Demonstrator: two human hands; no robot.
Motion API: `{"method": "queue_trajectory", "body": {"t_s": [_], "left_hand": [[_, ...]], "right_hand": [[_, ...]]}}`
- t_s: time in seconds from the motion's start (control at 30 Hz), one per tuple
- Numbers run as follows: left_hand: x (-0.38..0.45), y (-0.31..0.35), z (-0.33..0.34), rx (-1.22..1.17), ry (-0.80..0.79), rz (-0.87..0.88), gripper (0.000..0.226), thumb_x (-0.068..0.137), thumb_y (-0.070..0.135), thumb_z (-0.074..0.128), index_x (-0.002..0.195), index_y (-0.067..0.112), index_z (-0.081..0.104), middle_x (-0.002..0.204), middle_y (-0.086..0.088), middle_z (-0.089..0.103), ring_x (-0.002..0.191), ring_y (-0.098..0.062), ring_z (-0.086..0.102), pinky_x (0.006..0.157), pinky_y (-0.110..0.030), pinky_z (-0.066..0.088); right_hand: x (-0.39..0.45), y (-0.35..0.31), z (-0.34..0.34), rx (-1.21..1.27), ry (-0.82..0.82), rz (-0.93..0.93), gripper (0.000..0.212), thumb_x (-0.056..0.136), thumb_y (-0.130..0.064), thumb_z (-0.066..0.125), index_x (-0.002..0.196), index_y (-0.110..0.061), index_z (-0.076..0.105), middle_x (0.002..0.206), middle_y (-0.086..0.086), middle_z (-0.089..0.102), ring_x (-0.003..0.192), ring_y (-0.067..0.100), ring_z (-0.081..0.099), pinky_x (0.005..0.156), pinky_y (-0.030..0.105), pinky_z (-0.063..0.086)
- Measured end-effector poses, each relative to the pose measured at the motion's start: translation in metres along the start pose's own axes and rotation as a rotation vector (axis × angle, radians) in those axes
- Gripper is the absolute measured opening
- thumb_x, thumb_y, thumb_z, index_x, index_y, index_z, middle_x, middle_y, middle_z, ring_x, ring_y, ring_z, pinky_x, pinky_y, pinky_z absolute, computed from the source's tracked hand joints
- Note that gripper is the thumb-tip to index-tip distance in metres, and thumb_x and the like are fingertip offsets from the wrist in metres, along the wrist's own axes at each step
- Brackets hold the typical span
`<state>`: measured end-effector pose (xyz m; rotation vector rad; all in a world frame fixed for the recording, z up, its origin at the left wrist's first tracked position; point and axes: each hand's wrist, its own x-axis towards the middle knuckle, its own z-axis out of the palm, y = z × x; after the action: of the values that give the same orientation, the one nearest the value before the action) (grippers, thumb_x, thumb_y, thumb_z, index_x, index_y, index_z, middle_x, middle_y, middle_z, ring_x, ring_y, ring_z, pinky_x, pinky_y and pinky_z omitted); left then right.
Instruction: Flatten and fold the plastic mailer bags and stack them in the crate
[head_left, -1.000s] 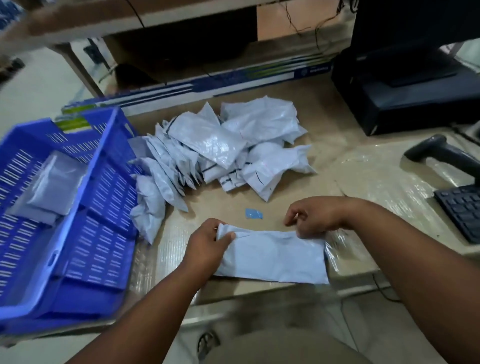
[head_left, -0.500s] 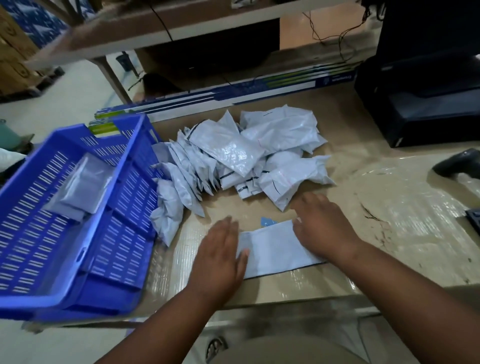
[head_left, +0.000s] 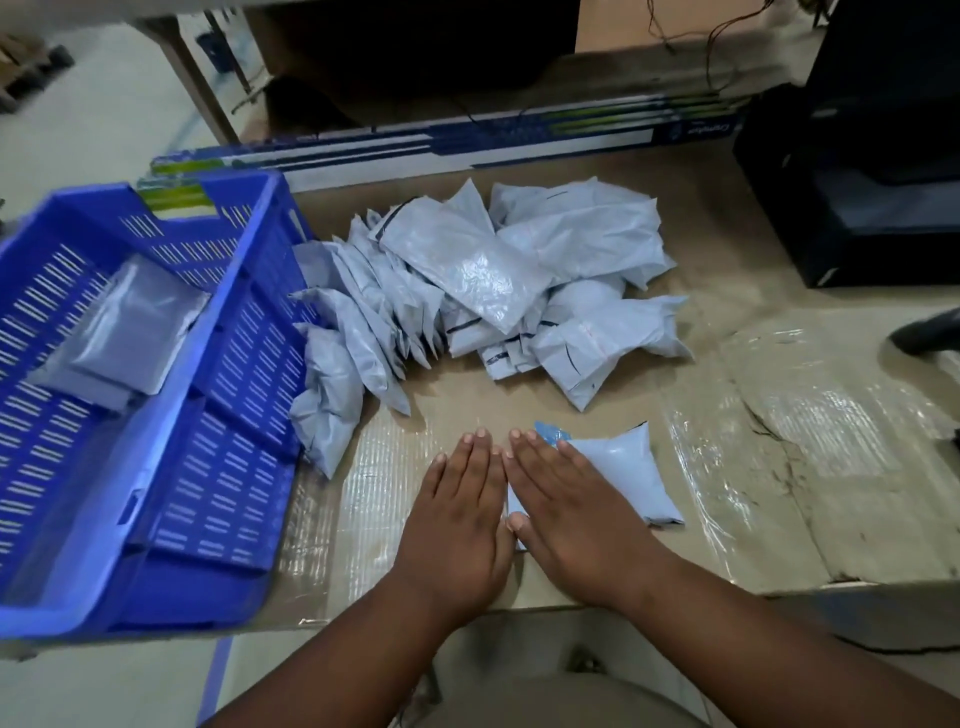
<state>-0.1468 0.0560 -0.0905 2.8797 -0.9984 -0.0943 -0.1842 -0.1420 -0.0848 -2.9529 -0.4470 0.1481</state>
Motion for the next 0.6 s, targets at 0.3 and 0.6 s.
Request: {"method": "queue_trajectory", "body": {"t_s": [0.3, 0.6], "left_hand": [[0.0, -0.003, 0.001, 0.033, -0.013, -0.013, 0.071, 0.109, 0.047, 0.022, 0.169, 0.008, 0.017, 0.178, -0.012, 0.005, 0.165, -0.025, 0.001, 0.13, -0.053, 0.017], [-0.002, -0.002, 0.0, 0.044, -0.016, -0.02, 0.073, 0.108, 0.046, 0.025, 0.169, 0.009, 0.01, 0.178, -0.011, 0.001, 0.165, -0.025, -0.002, 0.131, -0.054, 0.015]], "right_hand": [[0.0, 0.003, 0.003, 0.055, 0.0, 0.071, 0.073, 0.111, -0.059, 0.015, 0.169, -0.016, 0.006, 0.177, 0.002, -0.01, 0.162, 0.015, -0.013, 0.132, 0.044, 0.004], [-0.017, 0.035, -0.002, 0.021, -0.021, 0.131, 0.071, 0.11, -0.054, 0.014, 0.169, -0.017, -0.002, 0.175, 0.001, -0.017, 0.16, 0.015, -0.02, 0.129, 0.043, -0.005]]}}
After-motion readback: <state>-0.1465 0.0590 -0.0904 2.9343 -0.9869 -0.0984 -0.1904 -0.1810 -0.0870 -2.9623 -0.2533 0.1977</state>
